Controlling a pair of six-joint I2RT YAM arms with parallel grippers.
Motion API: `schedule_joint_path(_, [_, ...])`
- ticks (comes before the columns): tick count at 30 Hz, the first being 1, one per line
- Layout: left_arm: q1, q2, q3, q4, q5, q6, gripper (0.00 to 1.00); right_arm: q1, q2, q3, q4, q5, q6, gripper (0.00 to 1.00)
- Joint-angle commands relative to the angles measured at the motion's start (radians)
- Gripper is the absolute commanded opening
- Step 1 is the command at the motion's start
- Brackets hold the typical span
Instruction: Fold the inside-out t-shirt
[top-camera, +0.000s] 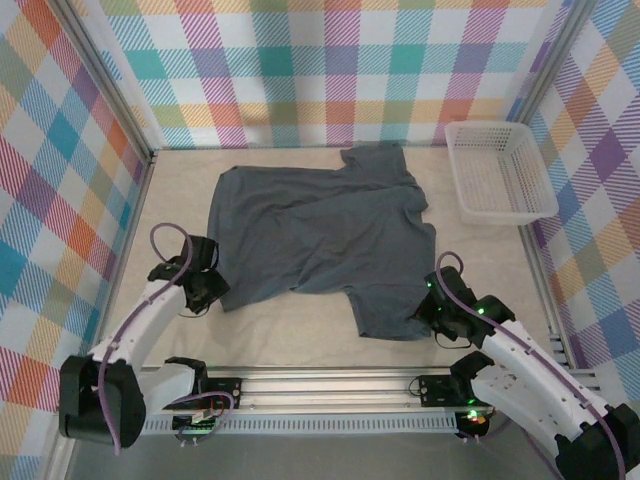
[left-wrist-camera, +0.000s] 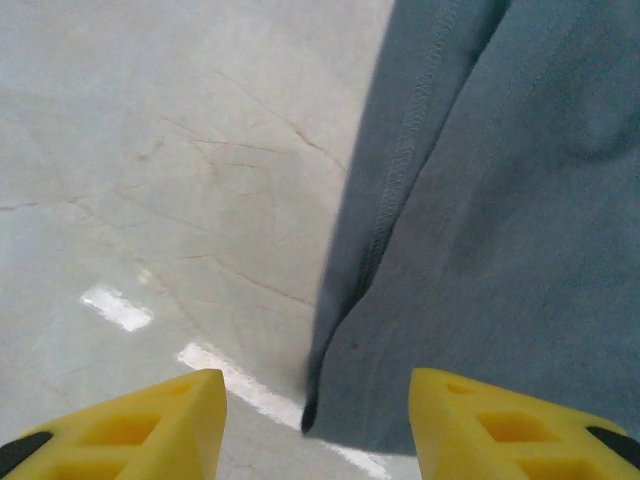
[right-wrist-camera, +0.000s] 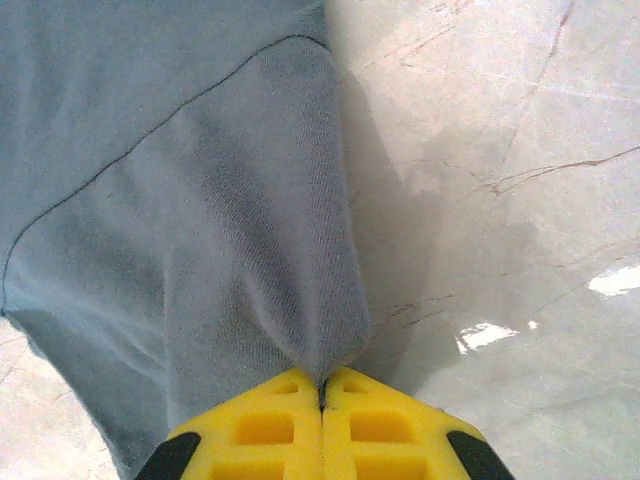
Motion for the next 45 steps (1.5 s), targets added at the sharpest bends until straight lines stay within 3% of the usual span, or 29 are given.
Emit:
schedule_joint_path(1, [0.013,0.081,0.027,0.072,0.049,0.06,0.51,-0.003,-0.003,-0.006,-0.004,0.001,-0.001,0.0])
schedule_joint_path(6, [0.027,0.179,0.026,0.194,0.165,0.054,0.52,-0.003,0.013,-0.008,0.014,-0.024,-0.006,0.0])
schedule_joint_path(17, [0.033,0.228,0.001,0.205,0.117,0.038,0.51,-0.002,0.008,-0.004,0.019,-0.028,-0.01,0.0])
schedule_joint_path(25, [0.033,0.234,-0.004,0.222,0.122,0.029,0.44,-0.003,0.006,-0.005,0.02,-0.031,-0.01,0.0])
schedule_joint_path(28, [0.034,0.222,-0.004,0.219,0.118,0.03,0.39,-0.003,0.007,-0.007,0.021,-0.031,-0.008,0.0])
schedule_joint_path(35, [0.04,0.218,0.008,0.212,0.121,0.031,0.02,-0.003,0.009,-0.004,0.022,-0.031,-0.007,0.0])
schedule_joint_path(45, [0.095,0.232,0.123,0.223,0.147,0.033,0.0,-0.004,0.016,0.019,0.023,-0.024,-0.013,0.0])
